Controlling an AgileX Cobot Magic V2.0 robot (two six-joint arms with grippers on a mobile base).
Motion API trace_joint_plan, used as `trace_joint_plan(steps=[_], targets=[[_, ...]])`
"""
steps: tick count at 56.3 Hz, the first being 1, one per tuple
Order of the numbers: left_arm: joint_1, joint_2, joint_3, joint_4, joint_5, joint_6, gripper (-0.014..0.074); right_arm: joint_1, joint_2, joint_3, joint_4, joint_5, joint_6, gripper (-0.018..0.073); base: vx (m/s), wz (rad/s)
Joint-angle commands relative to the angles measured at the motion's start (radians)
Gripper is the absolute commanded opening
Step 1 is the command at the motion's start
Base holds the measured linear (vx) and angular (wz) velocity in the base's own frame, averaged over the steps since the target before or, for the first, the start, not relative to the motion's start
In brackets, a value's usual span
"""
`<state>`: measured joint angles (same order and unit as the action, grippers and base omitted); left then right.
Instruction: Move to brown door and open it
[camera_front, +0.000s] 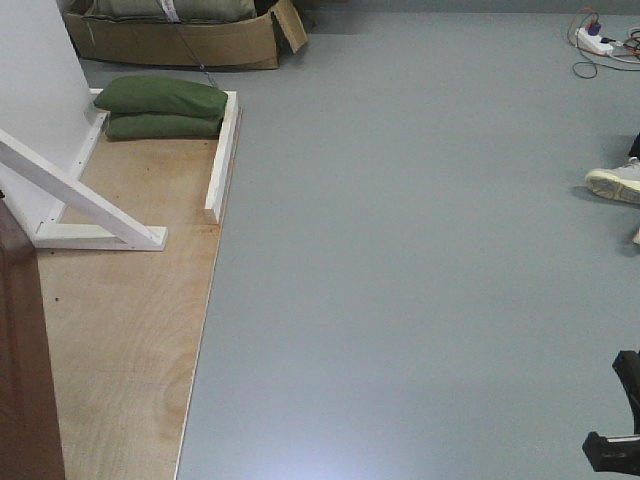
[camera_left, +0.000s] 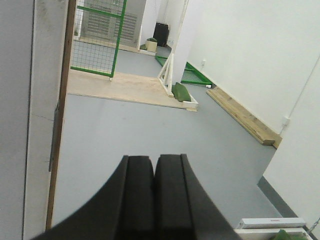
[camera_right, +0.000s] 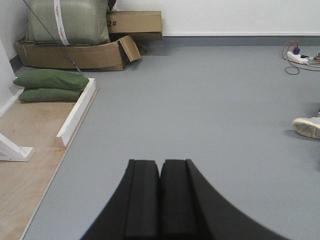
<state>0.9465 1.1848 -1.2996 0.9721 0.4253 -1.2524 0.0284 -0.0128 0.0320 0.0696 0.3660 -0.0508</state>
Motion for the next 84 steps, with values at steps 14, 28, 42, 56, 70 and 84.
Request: trace_joint_plan(steps=[14,28,42,56,70,84], targets=[[-0.148,-0.041,-0.028,-0.035,-0.11,-0.009,0.0012,-0.001,-0.006,0.004,-0.003,-0.075,-0.006,0.0,0.0,0.0],[-0.258,-0.041,-0.028,-0.165,-0.127,0.003,0.0012,-0.001,-0.006,0.004,-0.003,-0.075,-0.006,0.0,0.0,0.0],[-0.371,-0.034,-0.028,-0.166,-0.263,0.002,0.0012,-0.001,-0.006,0.004,-0.003,-0.075,-0.006,0.0,0.0,0.0],[-0.51,-0.01,-0.028,-0.163,-0.369,0.002,0.0012,-0.001,-0.006,0.004,-0.003,-0.075,-0.006,0.0,0.0,0.0],[-0.666,0.022,-0.028,-0.161,-0.384,0.002,0.0012,-0.001,-0.006,0.004,-0.003,-0.075,-0.006,0.0,0.0,0.0],[-0.815,0.059,-0.028,-0.144,-0.425,0.003,0.0012,-0.001,-0.006,0.004,-0.003,-0.075,-0.006,0.0,0.0,0.0]])
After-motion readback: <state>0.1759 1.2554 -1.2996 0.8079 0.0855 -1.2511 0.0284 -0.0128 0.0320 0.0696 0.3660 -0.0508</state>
